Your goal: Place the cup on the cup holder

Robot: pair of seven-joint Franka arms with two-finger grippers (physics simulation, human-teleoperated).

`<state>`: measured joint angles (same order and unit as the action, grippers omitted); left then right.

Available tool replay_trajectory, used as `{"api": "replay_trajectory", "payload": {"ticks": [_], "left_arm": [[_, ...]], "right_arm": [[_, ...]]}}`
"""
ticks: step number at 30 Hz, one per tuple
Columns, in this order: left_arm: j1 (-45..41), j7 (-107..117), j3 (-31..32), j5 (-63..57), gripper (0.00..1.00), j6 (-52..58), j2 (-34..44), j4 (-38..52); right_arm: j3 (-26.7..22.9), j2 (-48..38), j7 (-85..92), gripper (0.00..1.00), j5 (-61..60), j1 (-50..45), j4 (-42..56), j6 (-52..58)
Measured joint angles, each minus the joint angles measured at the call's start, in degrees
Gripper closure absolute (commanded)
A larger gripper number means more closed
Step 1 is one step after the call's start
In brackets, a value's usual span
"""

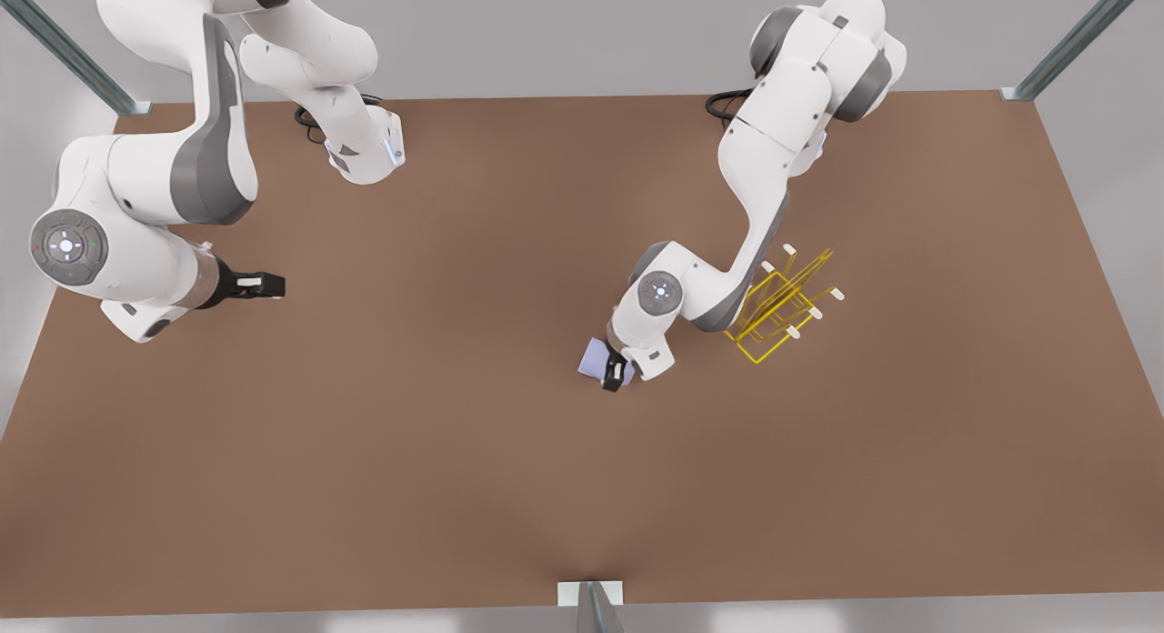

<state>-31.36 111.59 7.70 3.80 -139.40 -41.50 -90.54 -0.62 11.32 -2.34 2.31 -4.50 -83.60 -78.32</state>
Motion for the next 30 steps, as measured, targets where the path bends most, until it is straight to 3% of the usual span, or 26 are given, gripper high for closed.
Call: {"api": "replay_trajectory", "payload": {"ticks": [26, 27, 28, 30], "left_arm": [[-0.15, -15.24, 0.87, 0.31, 0.00, -1.39, -6.45, 0.36], [-0.18, -15.68, 0.88, 0.37, 0.36, -1.51, -6.69, 0.51], [-0.17, -16.13, 0.89, 0.44, 0.46, -1.55, -6.74, 0.66], [-0.10, -16.93, 0.89, 0.60, 0.45, -1.63, -6.53, 0.78]], "right_arm": [[0.04, 0.47, -3.22, 0.00, 0.29, -0.40, 0.17, 0.00], [0.06, 0.50, -3.27, 0.00, 0.28, -0.38, 0.17, 0.00], [0.04, 0.51, -3.31, 0.00, 0.27, -0.36, 0.19, 0.00], [0.06, 0.52, -3.37, 0.00, 0.23, -0.25, 0.24, -0.01]]}}
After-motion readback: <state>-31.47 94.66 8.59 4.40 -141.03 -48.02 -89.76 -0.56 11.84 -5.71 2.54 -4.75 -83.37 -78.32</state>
